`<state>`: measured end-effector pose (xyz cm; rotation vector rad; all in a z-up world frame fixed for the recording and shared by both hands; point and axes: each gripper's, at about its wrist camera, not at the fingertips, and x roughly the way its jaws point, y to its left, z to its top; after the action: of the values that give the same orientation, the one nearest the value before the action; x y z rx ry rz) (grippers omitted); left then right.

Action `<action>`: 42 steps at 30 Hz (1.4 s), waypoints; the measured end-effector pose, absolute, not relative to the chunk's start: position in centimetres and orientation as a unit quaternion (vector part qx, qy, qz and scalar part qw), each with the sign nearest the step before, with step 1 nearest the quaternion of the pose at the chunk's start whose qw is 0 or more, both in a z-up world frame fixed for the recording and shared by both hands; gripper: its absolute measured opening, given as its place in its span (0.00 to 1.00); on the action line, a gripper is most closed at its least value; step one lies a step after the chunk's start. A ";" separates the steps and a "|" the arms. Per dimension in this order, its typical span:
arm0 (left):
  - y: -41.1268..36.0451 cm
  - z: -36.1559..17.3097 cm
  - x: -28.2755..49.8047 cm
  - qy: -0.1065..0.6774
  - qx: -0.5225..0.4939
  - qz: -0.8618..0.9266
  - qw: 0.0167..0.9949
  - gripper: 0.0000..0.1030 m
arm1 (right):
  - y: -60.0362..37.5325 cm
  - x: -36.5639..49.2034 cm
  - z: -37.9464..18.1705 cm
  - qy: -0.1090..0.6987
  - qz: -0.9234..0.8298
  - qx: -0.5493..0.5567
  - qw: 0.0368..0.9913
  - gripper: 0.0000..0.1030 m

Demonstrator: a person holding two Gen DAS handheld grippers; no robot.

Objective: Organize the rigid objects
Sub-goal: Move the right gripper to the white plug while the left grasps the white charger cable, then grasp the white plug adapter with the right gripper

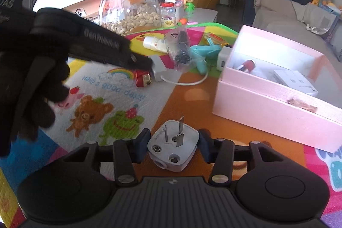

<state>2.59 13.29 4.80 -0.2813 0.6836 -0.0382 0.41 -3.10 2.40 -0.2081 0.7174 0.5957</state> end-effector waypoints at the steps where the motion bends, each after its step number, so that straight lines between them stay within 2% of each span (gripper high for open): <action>1: 13.8 4.9 2.8 0.333 -0.145 -0.003 0.932 0.21 | -3.6 0.1 2.3 0.342 0.280 -0.105 0.891 0.46; 8: 15.1 4.3 5.4 0.359 -0.193 0.019 0.913 0.21 | -7.6 -1.5 2.2 0.338 0.238 -0.110 0.904 0.47; 10: 15.2 3.9 6.3 0.364 -0.212 0.032 0.906 0.21 | -8.4 -1.7 2.0 0.335 0.233 -0.108 0.907 0.51; 12: 15.1 3.5 7.3 0.373 -0.228 0.048 0.898 0.21 | -8.8 -1.7 1.9 0.332 0.225 -0.103 0.910 0.62; 15: 14.3 3.3 8.5 0.376 -0.216 0.058 0.899 0.21 | -9.1 -1.5 1.7 0.335 0.220 -0.091 0.912 0.67; 17: 13.6 3.2 9.1 0.381 -0.200 0.061 0.901 0.31 | -9.4 -1.2 1.6 0.339 0.217 -0.081 0.912 0.70; 20: 12.7 2.8 10.0 0.396 -0.171 0.062 0.900 0.37 | -9.6 -1.1 1.5 0.341 0.220 -0.074 0.911 0.73; 24: 11.7 2.8 9.6 0.392 -0.124 0.049 0.910 0.36 | -9.4 -1.0 1.4 0.341 0.223 -0.074 0.910 0.76; 29: 10.9 2.7 7.0 0.394 -0.100 0.011 0.914 0.25 | -9.3 -0.9 1.5 0.343 0.226 -0.075 0.909 0.78; 38: 8.3 2.8 -1.1 0.404 -0.010 -0.046 0.914 0.25 | -9.1 -0.9 1.5 0.342 0.223 -0.079 0.909 0.79; 42: 7.8 2.6 -2.5 0.399 -0.010 -0.035 0.916 0.25 | -9.0 -0.9 1.5 0.342 0.223 -0.079 0.909 0.80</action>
<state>-2.48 7.85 2.64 -0.0211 0.8204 -0.0715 -0.90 -9.04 1.45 -0.1630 0.7062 0.4595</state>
